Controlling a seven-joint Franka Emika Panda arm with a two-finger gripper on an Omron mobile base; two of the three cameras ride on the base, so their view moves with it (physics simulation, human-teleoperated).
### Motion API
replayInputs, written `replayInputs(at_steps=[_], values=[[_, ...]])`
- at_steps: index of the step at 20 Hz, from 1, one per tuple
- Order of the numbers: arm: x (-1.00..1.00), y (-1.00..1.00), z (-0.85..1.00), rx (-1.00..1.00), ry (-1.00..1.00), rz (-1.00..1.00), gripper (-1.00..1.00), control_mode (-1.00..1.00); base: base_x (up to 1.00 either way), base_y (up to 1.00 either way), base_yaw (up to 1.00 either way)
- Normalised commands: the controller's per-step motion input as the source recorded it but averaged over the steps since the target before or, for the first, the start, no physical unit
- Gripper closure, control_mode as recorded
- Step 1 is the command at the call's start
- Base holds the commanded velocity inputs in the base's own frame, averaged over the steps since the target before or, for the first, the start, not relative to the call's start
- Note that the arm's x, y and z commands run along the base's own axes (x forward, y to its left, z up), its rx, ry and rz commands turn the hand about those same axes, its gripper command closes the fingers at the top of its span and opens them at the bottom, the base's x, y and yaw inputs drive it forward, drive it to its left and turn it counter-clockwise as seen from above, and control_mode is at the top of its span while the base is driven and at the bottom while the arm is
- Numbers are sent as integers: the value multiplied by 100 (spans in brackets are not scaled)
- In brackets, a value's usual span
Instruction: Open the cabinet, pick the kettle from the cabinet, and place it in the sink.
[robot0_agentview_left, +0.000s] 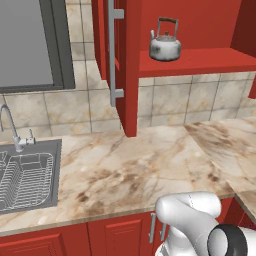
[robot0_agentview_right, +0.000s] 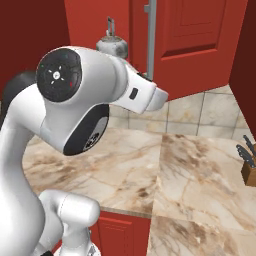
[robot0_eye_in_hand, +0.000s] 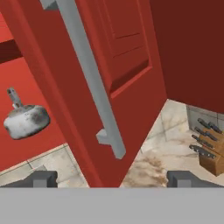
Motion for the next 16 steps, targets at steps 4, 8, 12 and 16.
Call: replayInputs(at_steps=[4, 8, 12, 16], values=[[-13, 52, 0, 5, 6, -11, -100, -100, 0, 0, 0], [0, 44, 0, 14, 0, -28, -100, -100, 0, 0, 0], [7, 39, 0, 22, 0, -34, -100, -100, 0, 0, 0], [23, 31, -2, 35, 2, -29, -100, -100, 0, 0, 0]])
